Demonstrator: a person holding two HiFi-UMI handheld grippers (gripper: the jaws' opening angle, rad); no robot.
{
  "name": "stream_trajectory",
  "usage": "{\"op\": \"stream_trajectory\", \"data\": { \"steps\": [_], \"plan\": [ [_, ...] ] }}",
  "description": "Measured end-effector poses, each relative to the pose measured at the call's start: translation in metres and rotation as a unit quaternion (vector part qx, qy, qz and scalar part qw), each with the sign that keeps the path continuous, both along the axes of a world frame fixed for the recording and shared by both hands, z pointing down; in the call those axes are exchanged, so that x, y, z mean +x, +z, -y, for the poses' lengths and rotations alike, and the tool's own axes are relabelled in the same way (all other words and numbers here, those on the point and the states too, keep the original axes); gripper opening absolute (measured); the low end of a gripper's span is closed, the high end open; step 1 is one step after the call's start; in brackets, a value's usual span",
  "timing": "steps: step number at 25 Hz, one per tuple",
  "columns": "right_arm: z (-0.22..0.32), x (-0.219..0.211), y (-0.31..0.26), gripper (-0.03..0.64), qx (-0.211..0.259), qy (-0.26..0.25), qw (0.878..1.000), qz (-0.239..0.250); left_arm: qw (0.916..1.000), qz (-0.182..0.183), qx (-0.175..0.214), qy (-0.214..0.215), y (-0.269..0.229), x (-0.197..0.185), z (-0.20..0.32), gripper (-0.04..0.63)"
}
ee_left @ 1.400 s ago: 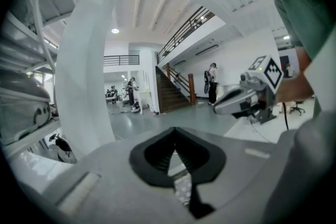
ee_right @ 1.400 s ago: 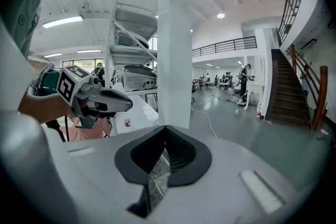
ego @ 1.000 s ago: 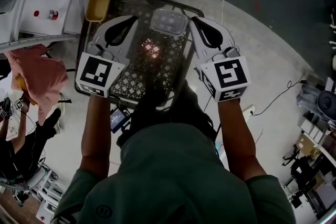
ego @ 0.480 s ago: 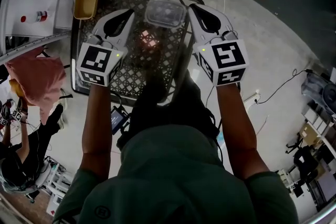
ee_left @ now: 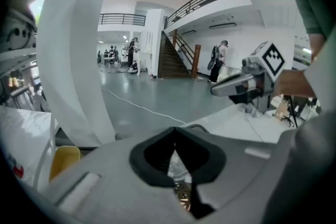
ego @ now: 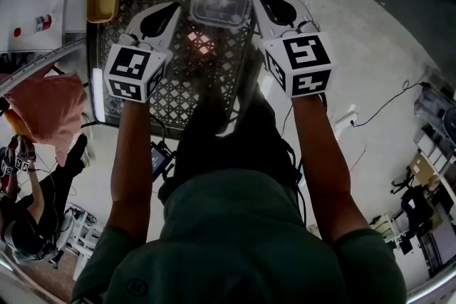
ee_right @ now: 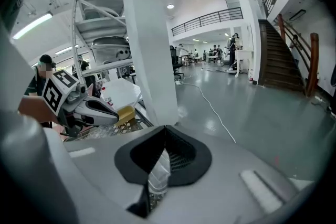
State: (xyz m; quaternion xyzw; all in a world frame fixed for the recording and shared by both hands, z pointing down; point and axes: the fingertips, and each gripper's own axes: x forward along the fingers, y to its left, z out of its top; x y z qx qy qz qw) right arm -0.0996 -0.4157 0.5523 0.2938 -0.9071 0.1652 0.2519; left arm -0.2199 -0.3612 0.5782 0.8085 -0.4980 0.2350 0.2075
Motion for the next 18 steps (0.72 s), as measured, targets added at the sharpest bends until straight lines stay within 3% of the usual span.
{"op": "stream_trajectory", "data": {
  "steps": [18],
  "plan": [
    [0.008,0.002,0.087,0.017,-0.057,0.006,0.998,-0.030,0.9980,-0.001,-0.062,-0.017,0.083,-0.008,0.005,0.003]
  ]
}}
